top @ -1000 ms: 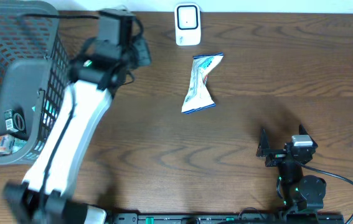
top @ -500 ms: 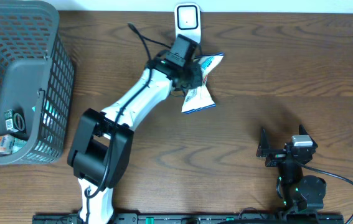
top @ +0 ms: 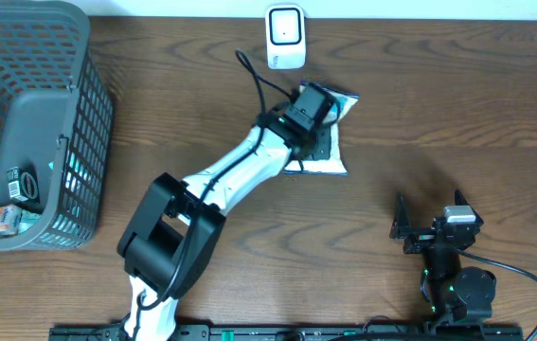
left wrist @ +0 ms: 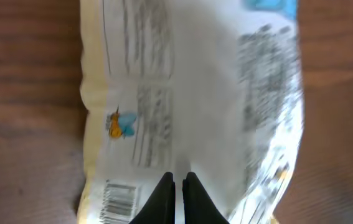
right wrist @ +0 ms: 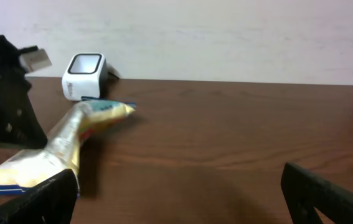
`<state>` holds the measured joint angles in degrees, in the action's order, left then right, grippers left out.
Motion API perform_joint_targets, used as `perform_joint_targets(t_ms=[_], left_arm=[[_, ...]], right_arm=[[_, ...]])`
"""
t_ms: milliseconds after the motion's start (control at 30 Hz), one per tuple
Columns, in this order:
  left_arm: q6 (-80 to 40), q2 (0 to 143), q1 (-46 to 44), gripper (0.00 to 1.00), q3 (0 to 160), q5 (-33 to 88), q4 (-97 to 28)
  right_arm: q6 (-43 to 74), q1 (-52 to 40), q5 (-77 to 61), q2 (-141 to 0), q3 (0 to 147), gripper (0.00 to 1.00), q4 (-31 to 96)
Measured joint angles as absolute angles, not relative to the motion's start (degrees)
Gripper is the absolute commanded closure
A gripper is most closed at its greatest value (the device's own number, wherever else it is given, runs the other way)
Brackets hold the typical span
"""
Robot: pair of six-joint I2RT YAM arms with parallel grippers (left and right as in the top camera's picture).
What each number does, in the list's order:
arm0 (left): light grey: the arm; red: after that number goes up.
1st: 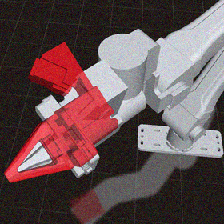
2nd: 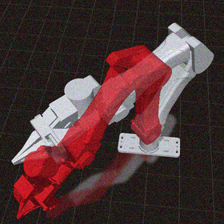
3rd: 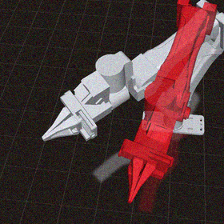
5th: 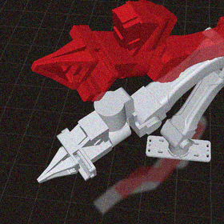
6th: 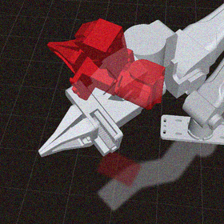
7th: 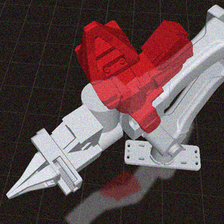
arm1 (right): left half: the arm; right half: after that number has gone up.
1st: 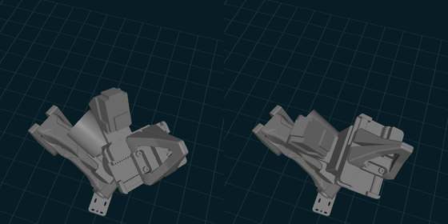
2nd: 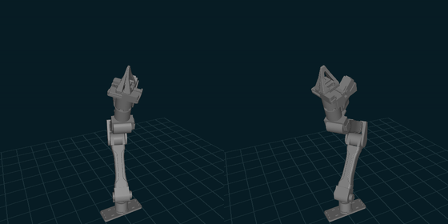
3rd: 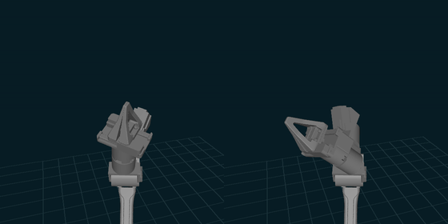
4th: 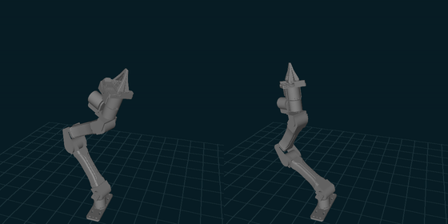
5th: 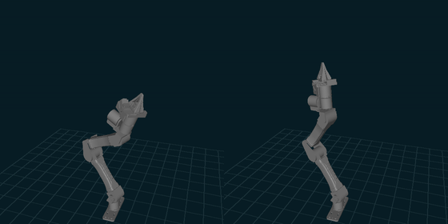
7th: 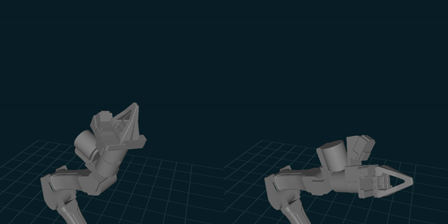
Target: Scan the item barcode
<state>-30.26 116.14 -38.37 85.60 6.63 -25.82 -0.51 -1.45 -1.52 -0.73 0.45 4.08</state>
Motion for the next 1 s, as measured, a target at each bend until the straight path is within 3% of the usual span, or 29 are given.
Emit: perform_joint_targets(t_ms=[367,700,1000], left_arm=[[-29.2,114.9,-38.9,0.92,84.4,4.6,-20.7],[-24.3,101.0,-38.7,0.92,88.0,0.9,-12.8],[-27.3,122.2,-38.8,0.89,87.9,-0.6,-12.8]], right_arm=[[-0.5,-1.5,-1.5,-0.7,0.4,0.01,4.1],[-0.5,-1.5,-1.5,-0.7,0.4,0.01,4.1],[-0.5,-1.5,-1.5,-0.7,0.4,0.01,4.1]])
